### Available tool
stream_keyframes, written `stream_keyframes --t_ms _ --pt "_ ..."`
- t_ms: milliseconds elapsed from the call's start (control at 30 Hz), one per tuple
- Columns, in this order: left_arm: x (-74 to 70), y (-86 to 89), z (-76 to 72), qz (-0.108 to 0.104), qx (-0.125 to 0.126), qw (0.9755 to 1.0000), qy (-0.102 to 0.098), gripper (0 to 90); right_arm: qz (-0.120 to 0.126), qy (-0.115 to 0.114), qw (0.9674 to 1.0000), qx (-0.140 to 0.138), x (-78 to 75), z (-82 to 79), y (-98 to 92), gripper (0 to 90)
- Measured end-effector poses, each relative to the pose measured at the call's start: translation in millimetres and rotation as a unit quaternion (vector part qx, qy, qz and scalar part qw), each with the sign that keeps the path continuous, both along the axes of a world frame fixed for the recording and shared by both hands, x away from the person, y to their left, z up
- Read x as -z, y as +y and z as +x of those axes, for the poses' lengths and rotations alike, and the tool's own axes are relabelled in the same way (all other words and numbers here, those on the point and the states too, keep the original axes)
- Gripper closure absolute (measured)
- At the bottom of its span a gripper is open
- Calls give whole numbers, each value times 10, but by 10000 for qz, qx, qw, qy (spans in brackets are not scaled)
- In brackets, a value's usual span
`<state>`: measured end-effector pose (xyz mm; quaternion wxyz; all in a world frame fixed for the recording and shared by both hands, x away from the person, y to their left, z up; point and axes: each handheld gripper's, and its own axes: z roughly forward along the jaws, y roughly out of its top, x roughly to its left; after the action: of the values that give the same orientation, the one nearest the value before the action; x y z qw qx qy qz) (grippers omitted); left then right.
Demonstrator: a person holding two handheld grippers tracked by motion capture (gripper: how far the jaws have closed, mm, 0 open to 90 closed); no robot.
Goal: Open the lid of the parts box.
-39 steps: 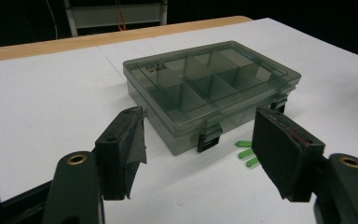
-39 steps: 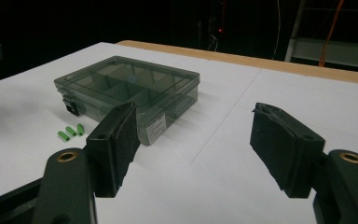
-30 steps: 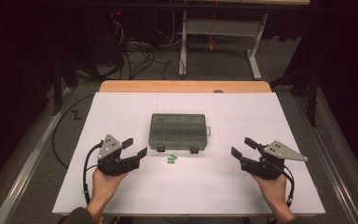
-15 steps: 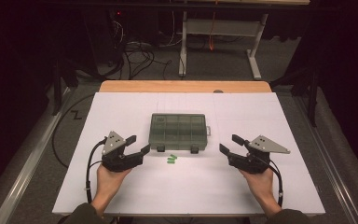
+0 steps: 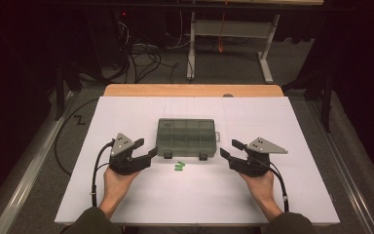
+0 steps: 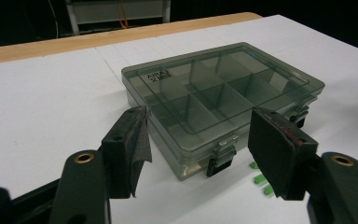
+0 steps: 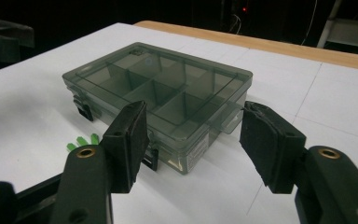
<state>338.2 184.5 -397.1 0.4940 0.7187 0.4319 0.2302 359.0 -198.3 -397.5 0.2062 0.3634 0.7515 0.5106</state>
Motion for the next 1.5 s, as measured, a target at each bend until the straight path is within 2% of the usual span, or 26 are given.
stream_keyframes --t_ms 167,367,500,567,633,800,1033,1267,1500 --pt "34 -28 52 152 13 9999 77 396 -103 75 9999 23 22 35 27 470" --pt "41 -46 81 297 3 9994 157 424 -293 224 9993 70 67 74 69 548" --pt "38 -52 103 439 -30 9987 269 472 -468 353 9983 24 104 97 115 598" --pt "51 -47 125 441 1 9983 387 480 -535 392 9978 4 112 104 130 623" --pt "68 -48 140 531 21 9974 495 486 -579 442 9973 -10 114 108 139 635" --pt "72 -44 149 639 93 9960 618 542 -758 573 9955 -61 110 131 164 689" --pt "56 -66 196 1035 123 9905 892 634 -991 828 9915 -142 123 178 199 766" --pt "93 -82 245 1160 192 9857 1208 705 -1142 1025 9879 -239 135 204 227 852" --pt "116 -109 285 1317 258 9816 1361 754 -1269 1167 9845 -308 162 236 236 897"
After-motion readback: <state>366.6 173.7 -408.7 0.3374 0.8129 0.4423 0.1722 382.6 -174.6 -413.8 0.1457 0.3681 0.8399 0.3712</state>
